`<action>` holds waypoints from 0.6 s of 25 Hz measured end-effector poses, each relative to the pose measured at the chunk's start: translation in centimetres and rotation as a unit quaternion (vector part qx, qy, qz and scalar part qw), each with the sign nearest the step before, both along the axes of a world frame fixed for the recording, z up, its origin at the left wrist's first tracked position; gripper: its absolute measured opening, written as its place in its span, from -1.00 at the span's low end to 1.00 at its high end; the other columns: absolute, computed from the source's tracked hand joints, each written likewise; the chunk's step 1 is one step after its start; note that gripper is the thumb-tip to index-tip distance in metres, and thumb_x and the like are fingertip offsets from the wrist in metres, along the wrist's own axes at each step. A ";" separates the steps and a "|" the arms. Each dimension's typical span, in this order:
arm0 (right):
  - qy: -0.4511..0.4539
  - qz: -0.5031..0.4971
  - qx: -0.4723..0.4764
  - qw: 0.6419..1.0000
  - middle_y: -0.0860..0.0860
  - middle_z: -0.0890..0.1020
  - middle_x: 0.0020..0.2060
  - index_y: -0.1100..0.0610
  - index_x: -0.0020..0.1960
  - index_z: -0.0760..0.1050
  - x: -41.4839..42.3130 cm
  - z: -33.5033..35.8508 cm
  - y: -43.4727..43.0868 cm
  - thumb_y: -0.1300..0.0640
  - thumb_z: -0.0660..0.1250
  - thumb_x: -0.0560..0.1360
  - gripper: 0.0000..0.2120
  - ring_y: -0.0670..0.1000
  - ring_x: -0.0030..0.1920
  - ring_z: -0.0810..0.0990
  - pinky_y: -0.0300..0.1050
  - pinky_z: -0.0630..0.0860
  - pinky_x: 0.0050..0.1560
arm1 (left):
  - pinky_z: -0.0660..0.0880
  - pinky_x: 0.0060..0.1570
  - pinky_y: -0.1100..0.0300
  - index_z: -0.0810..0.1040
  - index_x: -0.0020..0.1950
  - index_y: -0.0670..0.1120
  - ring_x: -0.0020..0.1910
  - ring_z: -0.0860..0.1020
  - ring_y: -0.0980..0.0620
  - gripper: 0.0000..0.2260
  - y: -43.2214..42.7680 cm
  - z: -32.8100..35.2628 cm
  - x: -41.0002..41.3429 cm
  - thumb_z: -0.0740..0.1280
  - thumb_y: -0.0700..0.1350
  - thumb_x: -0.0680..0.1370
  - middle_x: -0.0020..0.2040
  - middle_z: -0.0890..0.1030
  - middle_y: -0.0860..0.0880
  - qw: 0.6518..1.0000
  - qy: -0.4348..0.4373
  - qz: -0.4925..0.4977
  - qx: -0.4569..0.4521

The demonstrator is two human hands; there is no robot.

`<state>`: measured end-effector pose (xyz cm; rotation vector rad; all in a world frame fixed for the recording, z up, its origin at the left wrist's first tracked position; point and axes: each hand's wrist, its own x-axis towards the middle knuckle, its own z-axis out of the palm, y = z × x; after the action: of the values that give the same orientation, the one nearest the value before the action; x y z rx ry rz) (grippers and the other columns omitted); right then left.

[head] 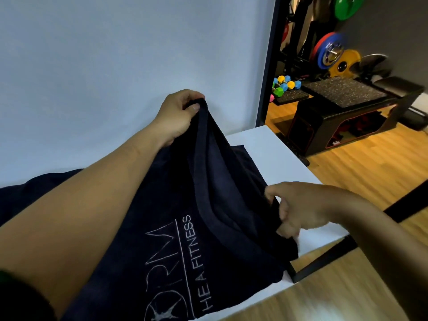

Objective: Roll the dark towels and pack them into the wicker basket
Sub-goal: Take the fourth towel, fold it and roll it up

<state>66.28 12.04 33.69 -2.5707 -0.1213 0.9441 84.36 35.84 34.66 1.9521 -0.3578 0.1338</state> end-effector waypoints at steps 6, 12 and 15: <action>-0.283 -0.039 0.155 0.946 -0.10 0.51 -0.20 -0.13 -0.12 0.49 -6.5 -1.3 1.2 0.01 0.54 0.36 -0.76 -0.13 -0.19 0.48 -0.31 0.37 -0.23 | 0.43 -0.06 0.27 0.54 0.08 -0.07 -0.07 0.51 0.08 -0.82 -2.8 -3.0 0.9 0.15 -0.22 0.67 -0.07 0.56 0.05 0.998 0.026 0.018 0.054; -0.327 0.057 0.263 0.906 -0.15 0.46 -0.23 0.01 -0.30 0.35 -9.8 -3.3 2.3 -0.04 0.20 0.64 -0.66 -0.13 -0.15 0.41 -0.28 0.32 -0.12 | 0.39 -0.15 0.31 0.46 0.09 -0.05 -0.11 0.47 0.08 -0.84 -3.4 -5.4 0.9 0.09 -0.16 0.69 -0.06 0.53 0.03 0.993 0.049 0.007 0.104; -0.287 0.031 0.201 0.936 -0.15 0.43 -0.21 0.01 -0.33 0.29 -11.4 -3.3 1.4 -0.39 0.18 0.53 -0.49 -0.07 -0.11 0.43 -0.15 0.40 -0.17 | 0.38 -0.17 0.31 0.43 0.07 -0.04 -0.17 0.45 0.14 -0.84 -3.6 -6.2 0.8 0.07 -0.13 0.69 -0.12 0.50 0.09 0.992 0.059 0.013 0.114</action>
<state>54.85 13.42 30.40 -2.3741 -0.5047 0.1277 85.16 32.28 28.51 2.1806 -0.2783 -0.0066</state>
